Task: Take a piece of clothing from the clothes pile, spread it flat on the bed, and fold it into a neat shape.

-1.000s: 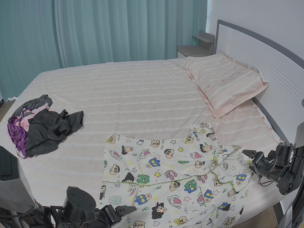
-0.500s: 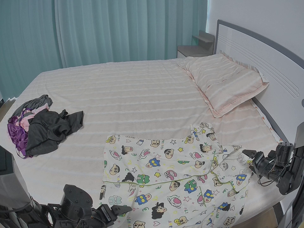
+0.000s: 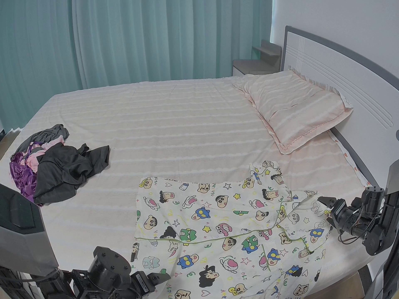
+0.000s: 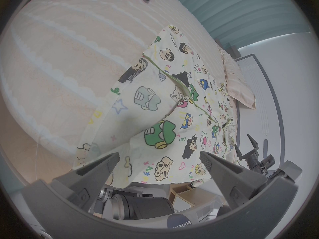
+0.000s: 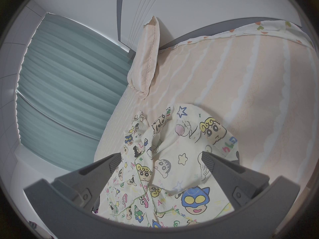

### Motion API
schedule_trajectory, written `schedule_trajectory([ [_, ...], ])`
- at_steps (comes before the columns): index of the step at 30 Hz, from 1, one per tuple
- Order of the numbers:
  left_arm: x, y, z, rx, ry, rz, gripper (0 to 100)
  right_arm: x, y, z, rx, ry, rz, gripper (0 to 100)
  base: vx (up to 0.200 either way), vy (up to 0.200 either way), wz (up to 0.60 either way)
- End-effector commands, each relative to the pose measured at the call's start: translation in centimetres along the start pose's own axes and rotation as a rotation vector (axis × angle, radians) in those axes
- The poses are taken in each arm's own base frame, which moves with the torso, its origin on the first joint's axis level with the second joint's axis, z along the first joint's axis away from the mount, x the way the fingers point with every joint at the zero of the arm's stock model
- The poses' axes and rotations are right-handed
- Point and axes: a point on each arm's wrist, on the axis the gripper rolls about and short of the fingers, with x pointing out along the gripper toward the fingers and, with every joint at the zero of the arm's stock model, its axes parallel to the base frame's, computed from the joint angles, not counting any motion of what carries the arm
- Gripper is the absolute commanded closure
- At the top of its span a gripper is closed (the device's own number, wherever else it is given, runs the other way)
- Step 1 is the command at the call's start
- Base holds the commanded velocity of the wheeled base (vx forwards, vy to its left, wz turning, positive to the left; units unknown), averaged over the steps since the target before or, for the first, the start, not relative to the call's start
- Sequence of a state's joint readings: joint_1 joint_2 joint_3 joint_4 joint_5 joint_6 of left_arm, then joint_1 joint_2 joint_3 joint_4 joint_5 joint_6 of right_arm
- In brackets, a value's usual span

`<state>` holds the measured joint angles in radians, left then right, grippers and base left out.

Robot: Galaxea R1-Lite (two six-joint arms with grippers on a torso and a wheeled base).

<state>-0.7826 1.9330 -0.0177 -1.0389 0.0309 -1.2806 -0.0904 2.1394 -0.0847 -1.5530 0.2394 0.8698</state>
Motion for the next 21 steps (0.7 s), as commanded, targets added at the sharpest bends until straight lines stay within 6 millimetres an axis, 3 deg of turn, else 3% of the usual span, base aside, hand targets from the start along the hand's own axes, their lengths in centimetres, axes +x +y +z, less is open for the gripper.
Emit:
schedule_trajectory([
  [1,0.4,0.6,-0.2,0.001,0.010,0.043,0,0.1,0.0,0.1,-0.003,-0.007,0.008,0,0.000,0.000,0.00],
  [17,2.0,-0.3,0.3,-0.006,-0.037,0.049,0,0.1,0.0,0.2,-0.001,-0.010,0.008,0,0.000,0.000,0.00],
  [18,2.0,-0.3,0.2,-0.005,-0.035,0.053,100,0.2,0.0,0.2,-0.001,-0.011,0.009,0,0.000,0.000,0.00],
  [21,2.0,-0.3,0.2,-0.004,-0.035,0.050,100,0.2,0.0,0.2,-0.001,-0.011,0.009,0,0.000,0.000,0.00],
])
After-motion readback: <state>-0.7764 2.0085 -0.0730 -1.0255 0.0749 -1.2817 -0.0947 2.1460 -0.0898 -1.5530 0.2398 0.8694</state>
